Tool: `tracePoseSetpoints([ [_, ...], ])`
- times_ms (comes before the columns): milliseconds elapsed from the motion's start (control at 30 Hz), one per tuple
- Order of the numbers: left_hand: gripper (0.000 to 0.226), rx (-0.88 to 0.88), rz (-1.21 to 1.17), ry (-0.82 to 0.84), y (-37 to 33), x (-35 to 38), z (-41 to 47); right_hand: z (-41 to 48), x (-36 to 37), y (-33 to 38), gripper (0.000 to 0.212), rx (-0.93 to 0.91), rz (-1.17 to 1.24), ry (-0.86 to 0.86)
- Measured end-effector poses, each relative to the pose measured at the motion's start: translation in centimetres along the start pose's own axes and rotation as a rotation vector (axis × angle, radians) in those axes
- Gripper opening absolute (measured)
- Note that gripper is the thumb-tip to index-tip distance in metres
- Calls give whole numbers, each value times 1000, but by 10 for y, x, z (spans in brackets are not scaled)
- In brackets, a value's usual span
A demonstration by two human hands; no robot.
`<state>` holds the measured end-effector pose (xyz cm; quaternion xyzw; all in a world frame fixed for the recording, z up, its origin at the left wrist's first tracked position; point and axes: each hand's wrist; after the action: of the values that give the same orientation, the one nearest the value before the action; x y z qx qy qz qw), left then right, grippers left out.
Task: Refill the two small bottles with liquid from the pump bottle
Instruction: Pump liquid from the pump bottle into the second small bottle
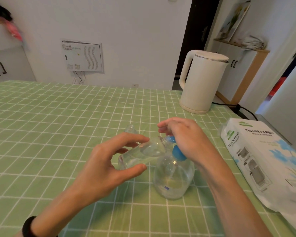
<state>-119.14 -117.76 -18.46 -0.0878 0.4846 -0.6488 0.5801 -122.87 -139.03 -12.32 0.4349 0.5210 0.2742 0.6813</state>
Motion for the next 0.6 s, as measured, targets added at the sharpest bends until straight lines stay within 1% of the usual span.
tracePoseSetpoints([
  [100,48,-1,-2,6,1,0,0,2,1,0,36,14,10,-7],
  [267,49,-18,9,15,1,0,-1,-1,4,-2,36,51,15,24],
  [600,51,4,-9,3,-1,-1,0,1,0,0,35,-12,12,-8],
])
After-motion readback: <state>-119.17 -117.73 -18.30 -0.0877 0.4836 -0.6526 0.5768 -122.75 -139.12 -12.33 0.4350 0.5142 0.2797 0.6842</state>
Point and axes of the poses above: each hand's wrist, its own z-axis towards the middle knuckle, its own x-axis out of the palm, y = z × x, and after that the axes turned 4 degrees about -x, right-handed
